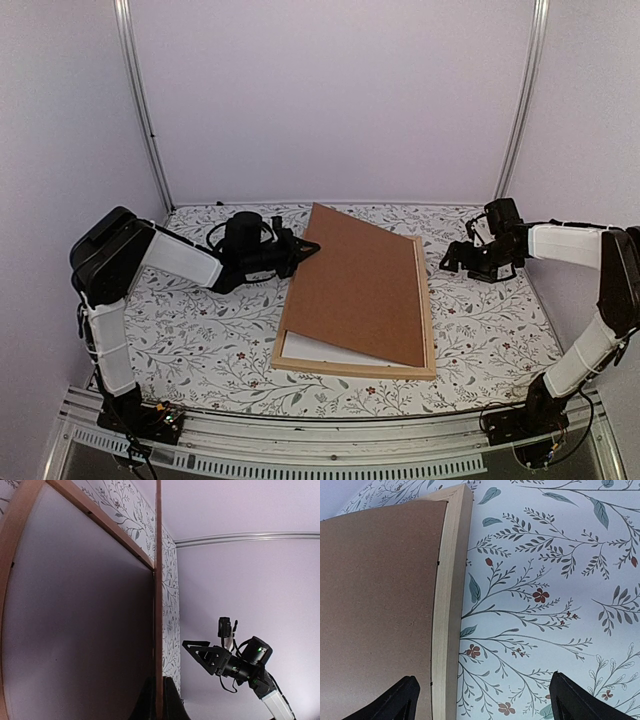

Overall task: Put the photo into the frame
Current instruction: Place the backboard on the mat board.

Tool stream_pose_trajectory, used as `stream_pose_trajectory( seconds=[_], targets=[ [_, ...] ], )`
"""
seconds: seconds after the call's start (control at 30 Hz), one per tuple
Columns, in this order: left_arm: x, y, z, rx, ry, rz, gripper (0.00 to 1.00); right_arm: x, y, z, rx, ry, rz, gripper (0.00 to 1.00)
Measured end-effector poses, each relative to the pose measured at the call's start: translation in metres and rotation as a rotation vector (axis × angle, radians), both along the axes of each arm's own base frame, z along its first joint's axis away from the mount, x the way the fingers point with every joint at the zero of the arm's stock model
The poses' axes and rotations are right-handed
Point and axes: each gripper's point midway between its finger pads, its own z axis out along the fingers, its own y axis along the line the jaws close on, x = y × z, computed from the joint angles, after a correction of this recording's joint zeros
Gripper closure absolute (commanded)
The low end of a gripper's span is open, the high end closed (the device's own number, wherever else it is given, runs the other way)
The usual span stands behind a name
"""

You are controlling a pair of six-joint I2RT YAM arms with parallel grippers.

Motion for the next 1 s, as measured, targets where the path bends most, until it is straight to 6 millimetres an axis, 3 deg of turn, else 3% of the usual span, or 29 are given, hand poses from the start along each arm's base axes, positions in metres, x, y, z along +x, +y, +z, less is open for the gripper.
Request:
stream_pose_trajectory(
  seconds=[1.0],
  targets=[
    [-0.0011,-0.0032,-0.0056,-0.007,0.017,-0.006,0.97,-0.0014,0.0024,-0.0037,0.012,0.009,0.009,0.06]
  ],
)
